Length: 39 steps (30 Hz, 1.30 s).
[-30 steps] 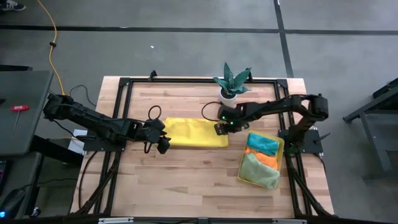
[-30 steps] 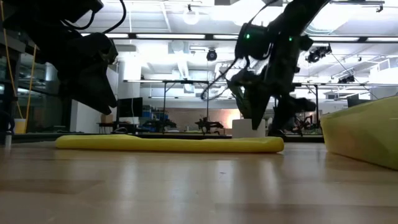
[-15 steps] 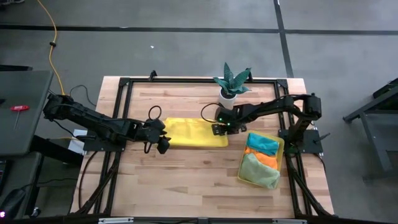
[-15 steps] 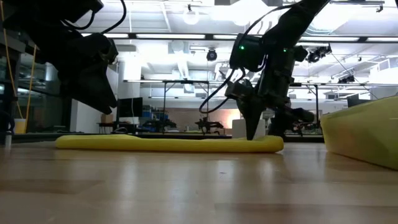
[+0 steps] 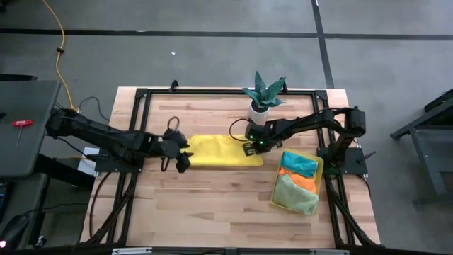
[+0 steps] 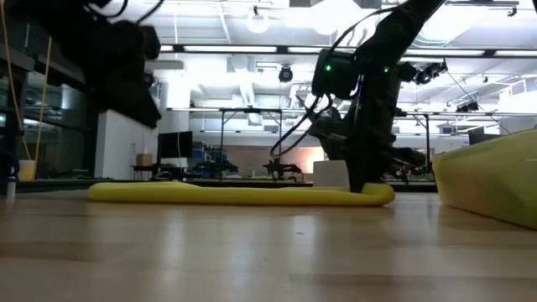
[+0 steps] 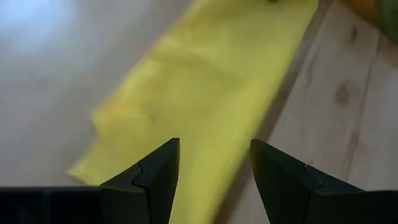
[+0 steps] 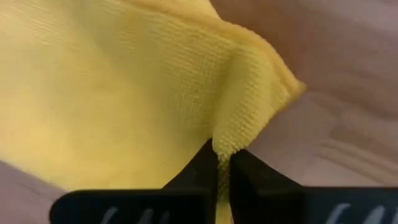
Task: Fold microfiber towels
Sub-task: Fold the yellow microfiber cloth
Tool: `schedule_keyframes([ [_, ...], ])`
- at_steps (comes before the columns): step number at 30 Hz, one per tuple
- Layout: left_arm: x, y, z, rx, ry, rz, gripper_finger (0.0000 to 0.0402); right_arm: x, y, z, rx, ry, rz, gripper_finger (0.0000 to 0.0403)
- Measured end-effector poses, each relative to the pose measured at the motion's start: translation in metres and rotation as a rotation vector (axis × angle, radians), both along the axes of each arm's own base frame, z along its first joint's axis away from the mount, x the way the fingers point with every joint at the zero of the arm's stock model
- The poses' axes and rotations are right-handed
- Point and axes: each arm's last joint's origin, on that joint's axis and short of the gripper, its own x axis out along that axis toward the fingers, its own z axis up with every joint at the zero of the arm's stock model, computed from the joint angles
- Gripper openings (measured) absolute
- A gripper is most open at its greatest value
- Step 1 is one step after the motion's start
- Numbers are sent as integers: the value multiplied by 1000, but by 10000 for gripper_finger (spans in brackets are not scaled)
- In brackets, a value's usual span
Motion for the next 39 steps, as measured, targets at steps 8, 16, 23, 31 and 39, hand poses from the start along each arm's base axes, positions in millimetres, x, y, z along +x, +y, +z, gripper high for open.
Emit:
schedule_keyframes([
  [8, -15, 15, 52, 147, -151, 47, 184, -36, -9, 47, -91, 65, 14, 2],
  [16, -27, 25, 72, 189, -264, 116, 184, -57, -3, 69, -112, 98, 1, 1],
  [23, -27, 28, 73, 191, -270, 135, 184, -33, 22, 74, -86, -115, -25, 0],
  [31, -27, 28, 72, 203, -259, 124, 184, -5, 36, 74, -80, -329, -109, 0],
  [39, -28, 27, 71, 202, -239, 121, 184, 26, 41, 57, -45, -484, -206, 0],
])
